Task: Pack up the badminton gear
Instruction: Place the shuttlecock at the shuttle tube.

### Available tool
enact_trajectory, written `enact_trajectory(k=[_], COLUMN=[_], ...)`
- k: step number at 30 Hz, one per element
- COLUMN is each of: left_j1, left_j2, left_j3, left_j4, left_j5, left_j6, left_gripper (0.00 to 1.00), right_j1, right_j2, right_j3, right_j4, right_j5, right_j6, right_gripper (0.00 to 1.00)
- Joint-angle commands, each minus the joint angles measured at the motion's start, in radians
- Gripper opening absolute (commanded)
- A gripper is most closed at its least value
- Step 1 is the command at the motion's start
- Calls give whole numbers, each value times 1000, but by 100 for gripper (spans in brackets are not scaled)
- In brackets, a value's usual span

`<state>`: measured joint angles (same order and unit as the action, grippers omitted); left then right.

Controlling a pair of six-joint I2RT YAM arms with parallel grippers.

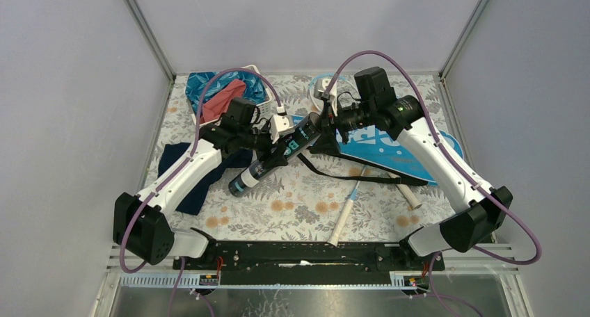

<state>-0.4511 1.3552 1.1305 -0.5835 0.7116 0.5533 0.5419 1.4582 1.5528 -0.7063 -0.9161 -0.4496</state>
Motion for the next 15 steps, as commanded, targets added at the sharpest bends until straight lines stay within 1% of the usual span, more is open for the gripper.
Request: enact_trajectory(k=[1,9,15], left_j1=[-6,-6,-6], left_j2=[-11,-16,-9], left_j3=[24,7,2], left_j4=[45,7,-39], left_j5=[17,8,23], left_j6=[77,209,310], left_gripper=[0,0,0], right_j1=[12,4,0], right_j2=[-7,-65,-91], right_j3=[19,84,109], right_j4=[-38,-58,-85], right_j5=[31,134,150], right_j6=[-34,-39,-50], right_gripper=[73,73,74])
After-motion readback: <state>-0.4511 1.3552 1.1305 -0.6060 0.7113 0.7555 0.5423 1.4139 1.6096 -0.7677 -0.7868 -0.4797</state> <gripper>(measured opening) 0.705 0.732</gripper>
